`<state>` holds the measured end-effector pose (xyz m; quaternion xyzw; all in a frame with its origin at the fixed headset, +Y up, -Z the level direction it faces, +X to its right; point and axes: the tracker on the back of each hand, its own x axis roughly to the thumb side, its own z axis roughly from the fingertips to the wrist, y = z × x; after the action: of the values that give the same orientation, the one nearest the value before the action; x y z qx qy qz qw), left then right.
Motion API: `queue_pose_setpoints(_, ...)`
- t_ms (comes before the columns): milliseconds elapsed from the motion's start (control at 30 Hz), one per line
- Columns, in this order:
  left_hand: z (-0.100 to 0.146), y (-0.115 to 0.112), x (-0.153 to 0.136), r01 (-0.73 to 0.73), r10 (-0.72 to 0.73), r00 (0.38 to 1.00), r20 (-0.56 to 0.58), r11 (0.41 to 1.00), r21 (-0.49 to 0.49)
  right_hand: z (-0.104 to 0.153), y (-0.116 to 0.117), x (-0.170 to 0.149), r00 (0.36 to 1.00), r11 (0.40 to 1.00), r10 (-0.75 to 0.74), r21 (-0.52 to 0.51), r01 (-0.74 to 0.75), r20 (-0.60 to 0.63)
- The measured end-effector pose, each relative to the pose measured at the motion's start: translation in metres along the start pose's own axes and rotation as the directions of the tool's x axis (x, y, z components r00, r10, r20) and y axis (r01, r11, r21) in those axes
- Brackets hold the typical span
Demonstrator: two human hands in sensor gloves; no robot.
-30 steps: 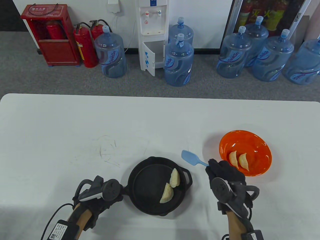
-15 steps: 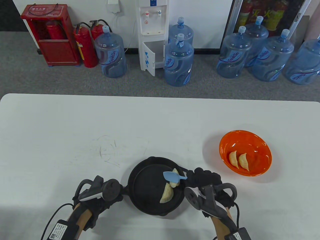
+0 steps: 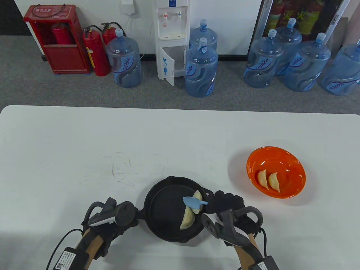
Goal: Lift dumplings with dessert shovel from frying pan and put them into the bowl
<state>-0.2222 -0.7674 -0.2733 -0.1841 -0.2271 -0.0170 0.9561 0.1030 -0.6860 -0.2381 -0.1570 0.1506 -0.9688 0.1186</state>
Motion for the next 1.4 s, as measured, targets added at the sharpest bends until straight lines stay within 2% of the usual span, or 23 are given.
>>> queue_pose_setpoints(133, 0.0, 0.0, 0.0, 0.0, 0.0, 1.0, 0.0, 1.0, 0.0, 0.0, 0.001, 0.002, 0.999, 1.0, -0.028, 0.006, 0.028, 0.019)
queue_pose_setpoints(300, 0.0, 0.0, 0.0, 0.0, 0.0, 1.0, 0.001, 1.0, 0.001, -0.002, 0.01, 0.003, 0.986, 0.988, -0.15, 0.059, 0.146, 0.074)
queue_pose_setpoints(667, 0.0, 0.0, 0.0, -0.001, 0.001, 1.0, 0.001, 1.0, 0.0, 0.0, 0.011, -0.004, 0.989, 0.989, -0.134, 0.074, 0.13, 0.06)
queue_pose_setpoints(1067, 0.0, 0.0, 0.0, 0.002, -0.002, 1.0, 0.0, 1.0, -0.002, -0.001, 0.022, 0.0, 0.966, 0.967, -0.232, 0.133, 0.217, 0.111)
queue_pose_setpoints(1400, 0.0, 0.0, 0.0, 0.001, -0.001, 1.0, -0.001, 1.0, -0.003, -0.003, 0.024, -0.002, 0.943, 0.932, -0.307, 0.242, 0.27, 0.13)
